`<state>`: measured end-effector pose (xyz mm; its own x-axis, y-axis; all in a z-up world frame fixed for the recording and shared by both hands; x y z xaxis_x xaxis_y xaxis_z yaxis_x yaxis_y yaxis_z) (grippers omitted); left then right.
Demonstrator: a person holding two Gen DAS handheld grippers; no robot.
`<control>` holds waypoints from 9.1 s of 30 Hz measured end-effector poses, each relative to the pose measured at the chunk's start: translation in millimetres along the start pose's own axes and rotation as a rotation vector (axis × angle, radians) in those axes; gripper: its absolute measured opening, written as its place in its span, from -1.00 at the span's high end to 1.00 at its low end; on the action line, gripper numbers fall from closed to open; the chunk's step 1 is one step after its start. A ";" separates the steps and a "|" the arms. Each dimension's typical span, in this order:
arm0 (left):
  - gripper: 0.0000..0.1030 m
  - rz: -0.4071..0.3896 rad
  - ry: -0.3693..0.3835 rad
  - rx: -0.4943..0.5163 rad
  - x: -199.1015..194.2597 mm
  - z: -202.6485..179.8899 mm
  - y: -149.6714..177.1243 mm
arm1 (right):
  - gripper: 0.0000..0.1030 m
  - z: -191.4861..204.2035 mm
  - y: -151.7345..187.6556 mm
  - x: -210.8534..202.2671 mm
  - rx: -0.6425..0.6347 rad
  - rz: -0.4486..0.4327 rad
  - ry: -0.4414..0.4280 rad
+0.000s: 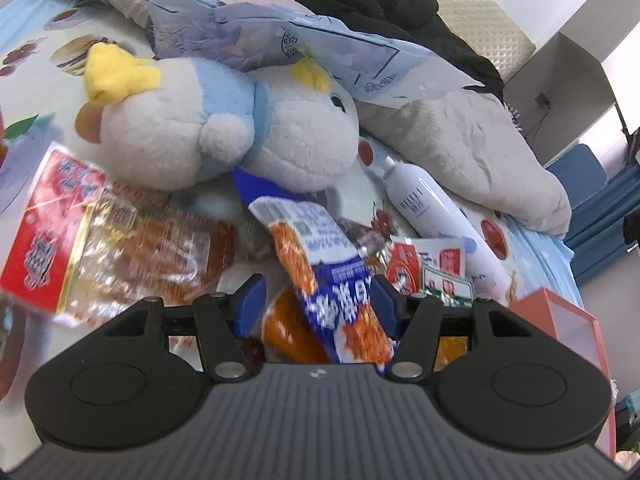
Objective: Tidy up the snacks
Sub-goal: 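Grasp the blue chip bag with the left gripper while the right grasps a red-gold candy, then carry the chip bag and red-gold candy to the box with both grippers, then open both grippers to release the chip bag and candy into the box, then withdraw both tools from the box toward the snack pile, then grasp a red-labelled snack strip with the left gripper while the right grasps an orange bag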
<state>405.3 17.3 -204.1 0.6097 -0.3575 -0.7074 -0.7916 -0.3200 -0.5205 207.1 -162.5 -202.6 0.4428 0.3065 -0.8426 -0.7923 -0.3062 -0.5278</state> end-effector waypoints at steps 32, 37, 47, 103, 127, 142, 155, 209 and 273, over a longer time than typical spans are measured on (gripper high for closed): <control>0.42 -0.015 -0.134 0.163 -3.8 -30.2 10.3 | -0.08 -2.2 6.8 -11.4 0.009 0.001 0.066; 0.48 -0.019 -0.128 0.171 -28.6 -38.3 24.3 | -0.08 -10.5 8.4 -27.5 0.051 -0.023 0.093; 0.72 -0.015 -0.097 0.194 -86.3 -46.9 67.7 | -0.08 -5.1 13.8 -61.8 0.144 -0.097 0.099; 0.77 -0.140 0.154 0.401 -227.8 -230.1 69.9 | -0.09 -83.6 -26.0 -259.8 0.280 -0.500 0.293; 0.77 0.148 0.149 0.522 -38.4 -338.1 103.9 | -0.10 -225.3 26.7 -182.8 0.478 -0.310 0.377; 0.77 0.168 0.118 0.536 -17.7 -333.4 102.3 | -0.81 -247.0 39.9 -155.5 0.525 -0.226 0.347; 0.75 0.033 0.143 0.499 -116.5 -326.0 78.5 | -0.81 -188.2 11.3 -214.0 0.465 -0.300 0.398; 0.41 -0.096 -0.112 0.122 -262.3 -60.5 82.2 | -0.81 56.1 -73.5 -299.5 0.138 -0.156 -0.014; -0.53 0.028 -0.034 0.062 1.6 111.5 -15.8 | 0.07 -4.6 -160.7 123.4 -0.126 -0.003 -0.045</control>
<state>414.2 119.6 -250.4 0.5865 -0.3352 -0.7373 -0.8099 -0.2554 -0.5281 391.0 -79.6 -222.3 0.4231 0.3471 -0.8370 -0.7307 -0.4156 -0.5417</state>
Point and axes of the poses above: each gripper's, at about its wrist camera, not at the fingertips, and x roughly the way its jaws point, z to its left, y to its underside, the point moved 3 cm from there along x, roughly the way its jaws point
